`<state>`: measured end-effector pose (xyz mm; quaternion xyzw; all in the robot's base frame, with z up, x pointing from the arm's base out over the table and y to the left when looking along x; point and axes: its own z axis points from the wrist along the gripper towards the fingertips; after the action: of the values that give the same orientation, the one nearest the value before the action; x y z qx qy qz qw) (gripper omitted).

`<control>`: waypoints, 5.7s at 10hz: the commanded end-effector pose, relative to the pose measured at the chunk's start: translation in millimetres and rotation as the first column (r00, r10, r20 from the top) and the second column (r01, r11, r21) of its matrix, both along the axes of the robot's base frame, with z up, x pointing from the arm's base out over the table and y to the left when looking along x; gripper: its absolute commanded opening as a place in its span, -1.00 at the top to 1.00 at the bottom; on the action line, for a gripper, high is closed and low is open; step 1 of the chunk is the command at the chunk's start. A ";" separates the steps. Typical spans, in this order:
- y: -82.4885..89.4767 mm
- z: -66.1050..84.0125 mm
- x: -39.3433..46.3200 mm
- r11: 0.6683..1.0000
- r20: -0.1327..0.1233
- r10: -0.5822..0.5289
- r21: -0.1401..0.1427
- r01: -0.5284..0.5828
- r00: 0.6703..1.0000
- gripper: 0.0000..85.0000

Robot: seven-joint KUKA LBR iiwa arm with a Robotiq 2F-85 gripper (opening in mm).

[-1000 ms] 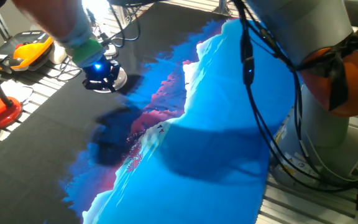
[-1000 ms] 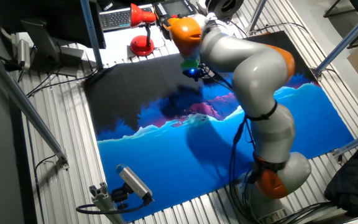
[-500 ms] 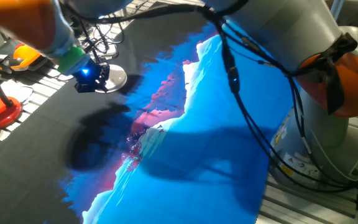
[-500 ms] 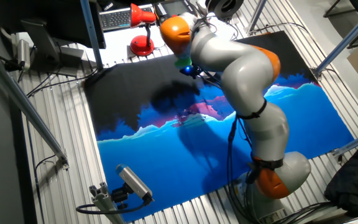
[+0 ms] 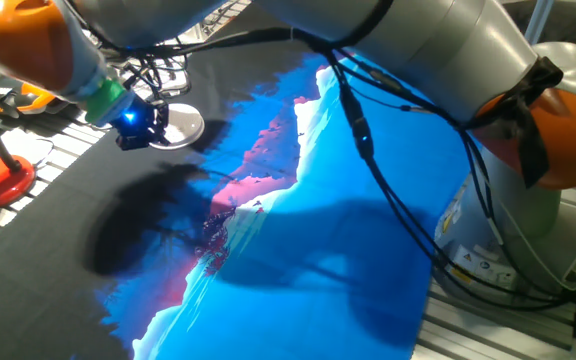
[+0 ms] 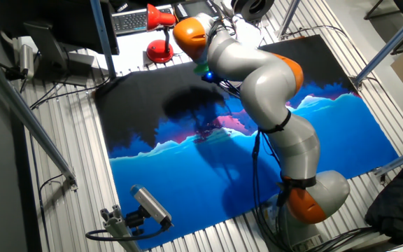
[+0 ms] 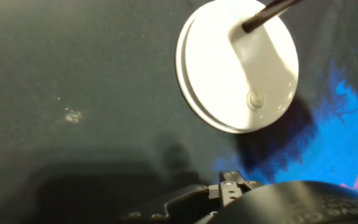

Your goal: Turn off the desk lamp by pressing the button

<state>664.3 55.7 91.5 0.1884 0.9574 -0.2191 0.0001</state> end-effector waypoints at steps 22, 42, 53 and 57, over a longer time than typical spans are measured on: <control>-45.8 -11.2 7.8 0.977 -0.066 0.086 -0.188 -0.097 0.994 1.00; -71.1 -27.1 25.6 0.966 -0.050 0.117 -0.228 -0.126 0.992 1.00; -76.4 -35.4 29.1 0.970 -0.047 0.129 -0.204 -0.136 0.991 1.00; -76.6 -38.0 30.0 0.972 -0.045 0.129 -0.193 -0.135 0.991 1.00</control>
<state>694.2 -21.0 53.8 0.1195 0.9415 -0.3147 0.0177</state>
